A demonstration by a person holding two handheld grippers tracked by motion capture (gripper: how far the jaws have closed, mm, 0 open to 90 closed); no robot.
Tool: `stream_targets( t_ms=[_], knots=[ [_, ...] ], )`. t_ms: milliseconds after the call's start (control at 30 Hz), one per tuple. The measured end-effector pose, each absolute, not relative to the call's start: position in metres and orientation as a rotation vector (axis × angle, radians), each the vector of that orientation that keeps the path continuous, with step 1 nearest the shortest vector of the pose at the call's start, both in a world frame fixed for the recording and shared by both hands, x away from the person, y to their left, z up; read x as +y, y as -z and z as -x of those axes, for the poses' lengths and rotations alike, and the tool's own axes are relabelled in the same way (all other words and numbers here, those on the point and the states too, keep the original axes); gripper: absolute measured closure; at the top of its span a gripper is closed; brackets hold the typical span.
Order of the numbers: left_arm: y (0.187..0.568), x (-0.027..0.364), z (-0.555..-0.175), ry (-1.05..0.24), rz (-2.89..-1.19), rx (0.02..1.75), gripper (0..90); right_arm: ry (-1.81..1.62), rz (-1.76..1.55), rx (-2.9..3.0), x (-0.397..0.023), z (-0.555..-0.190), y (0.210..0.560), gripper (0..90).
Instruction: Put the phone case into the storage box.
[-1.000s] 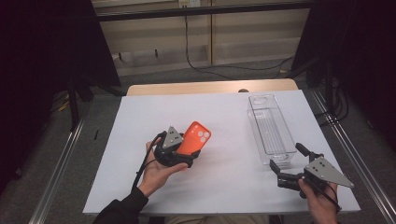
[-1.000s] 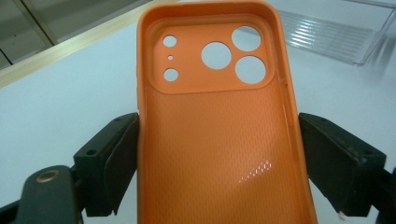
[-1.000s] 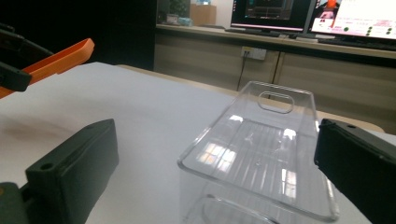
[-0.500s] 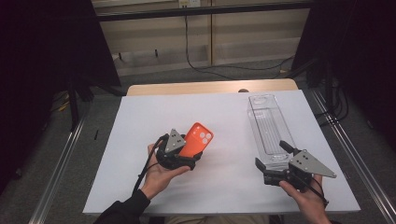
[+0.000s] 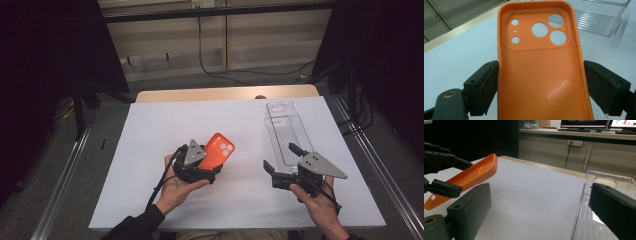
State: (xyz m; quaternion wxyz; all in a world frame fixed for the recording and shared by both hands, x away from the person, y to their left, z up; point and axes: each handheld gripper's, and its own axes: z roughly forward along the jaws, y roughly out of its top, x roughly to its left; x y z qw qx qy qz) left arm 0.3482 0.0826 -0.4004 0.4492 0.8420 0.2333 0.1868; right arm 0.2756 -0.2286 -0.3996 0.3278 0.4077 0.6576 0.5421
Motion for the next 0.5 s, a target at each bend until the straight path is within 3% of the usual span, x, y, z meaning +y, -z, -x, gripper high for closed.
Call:
stream_targets(
  t_ms=[500],
  knots=[
    [0.400,0.073,-0.341,-0.490,-2.074,0.547,15.9,-1.457,-1.105,1.817,-0.209,-0.293,0.386,1.1]
  ],
)
